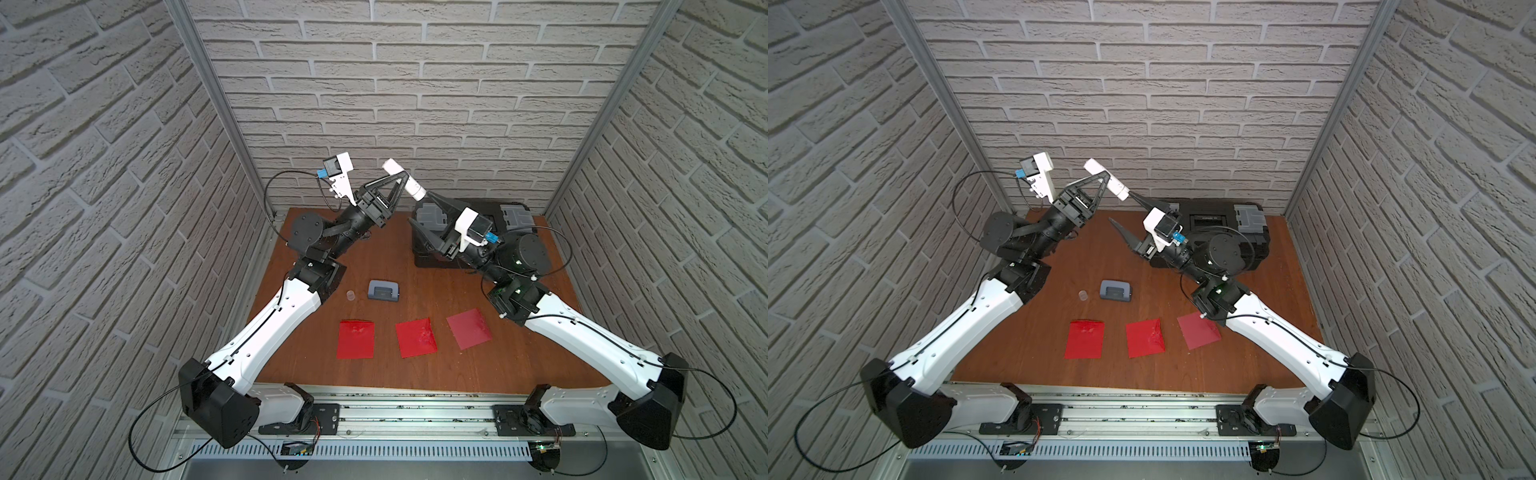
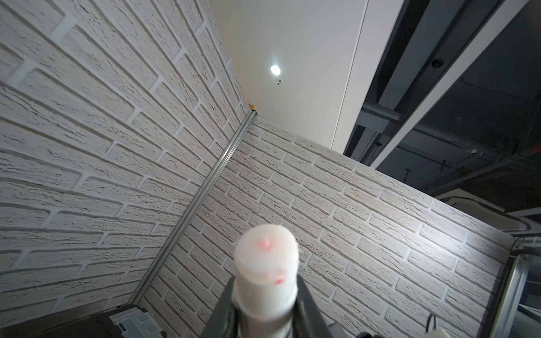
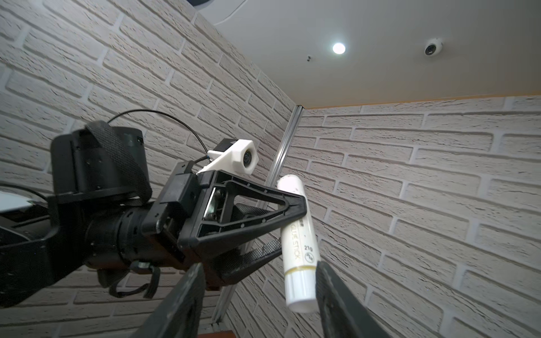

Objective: Seal the envelope with a glue stick
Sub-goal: Unscrew the glue stick.

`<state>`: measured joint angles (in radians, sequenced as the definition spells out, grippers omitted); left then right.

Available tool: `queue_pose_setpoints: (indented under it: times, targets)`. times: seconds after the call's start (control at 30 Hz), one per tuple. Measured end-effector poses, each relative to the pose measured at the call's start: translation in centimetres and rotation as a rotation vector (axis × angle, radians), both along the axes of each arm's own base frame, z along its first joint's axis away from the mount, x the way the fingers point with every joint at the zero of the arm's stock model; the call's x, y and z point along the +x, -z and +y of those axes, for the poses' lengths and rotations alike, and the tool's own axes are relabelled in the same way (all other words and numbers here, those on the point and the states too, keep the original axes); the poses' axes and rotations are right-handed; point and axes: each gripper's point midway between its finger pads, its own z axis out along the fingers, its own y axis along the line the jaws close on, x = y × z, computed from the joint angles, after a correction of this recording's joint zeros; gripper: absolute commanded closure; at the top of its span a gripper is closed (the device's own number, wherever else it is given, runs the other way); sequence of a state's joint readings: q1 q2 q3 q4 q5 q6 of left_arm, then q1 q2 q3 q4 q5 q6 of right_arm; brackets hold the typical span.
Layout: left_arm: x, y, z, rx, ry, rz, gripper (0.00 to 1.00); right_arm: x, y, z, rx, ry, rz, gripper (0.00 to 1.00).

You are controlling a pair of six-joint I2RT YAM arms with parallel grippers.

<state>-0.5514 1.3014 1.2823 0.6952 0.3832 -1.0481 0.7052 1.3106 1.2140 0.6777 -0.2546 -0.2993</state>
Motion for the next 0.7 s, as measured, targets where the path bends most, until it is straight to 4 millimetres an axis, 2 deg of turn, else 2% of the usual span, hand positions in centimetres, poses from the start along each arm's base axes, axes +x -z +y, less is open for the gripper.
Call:
queue_pose_setpoints:
  times: [0.1,0.2,0.47,0.7]
  targets:
    - [0.7,0.9,-0.2,-0.008,0.005,0.046,1.0,2.0,0.3,0.3,0.002,0.066,0.016,0.39]
    - [1.0,1.3,-0.3,-0.011,0.008,0.073,1.0,3.0,-0.1,0.2,0.013,0.107,0.018,0.43]
    - [1.1,1.2,-0.1,-0.033,0.02,0.095,1.0,4.1,-1.0,0.5,0.017,0.146,0.0,0.55]
    - [1.1,1.2,-0.1,-0.039,0.029,0.106,1.0,4.5,-0.2,1.1,-0.025,0.152,0.001,0.57]
